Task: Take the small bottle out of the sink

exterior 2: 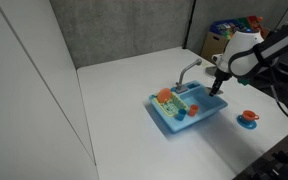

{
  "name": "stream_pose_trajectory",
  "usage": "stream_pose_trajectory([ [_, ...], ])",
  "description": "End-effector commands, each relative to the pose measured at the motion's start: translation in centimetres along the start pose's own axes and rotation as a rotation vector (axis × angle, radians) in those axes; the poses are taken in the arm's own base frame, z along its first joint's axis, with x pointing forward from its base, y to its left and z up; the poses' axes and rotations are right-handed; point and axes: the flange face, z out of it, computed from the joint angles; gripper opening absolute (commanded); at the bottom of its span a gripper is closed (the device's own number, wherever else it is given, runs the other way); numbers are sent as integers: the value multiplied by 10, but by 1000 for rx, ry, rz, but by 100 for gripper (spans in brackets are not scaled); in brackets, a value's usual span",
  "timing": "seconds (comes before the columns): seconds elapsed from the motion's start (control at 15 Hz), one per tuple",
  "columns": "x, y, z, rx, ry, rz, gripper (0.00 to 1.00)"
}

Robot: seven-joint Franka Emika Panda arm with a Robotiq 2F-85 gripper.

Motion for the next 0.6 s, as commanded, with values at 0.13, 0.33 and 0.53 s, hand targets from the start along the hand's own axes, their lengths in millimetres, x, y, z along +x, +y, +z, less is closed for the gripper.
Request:
stream_pose_trajectory([
  [0.13, -35, 28, -30, 51, -41, 124, 36],
  [0.33, -45, 52, -31, 84, -51, 227, 36],
  [0.53, -55, 77, -27, 111, -69, 325, 36],
])
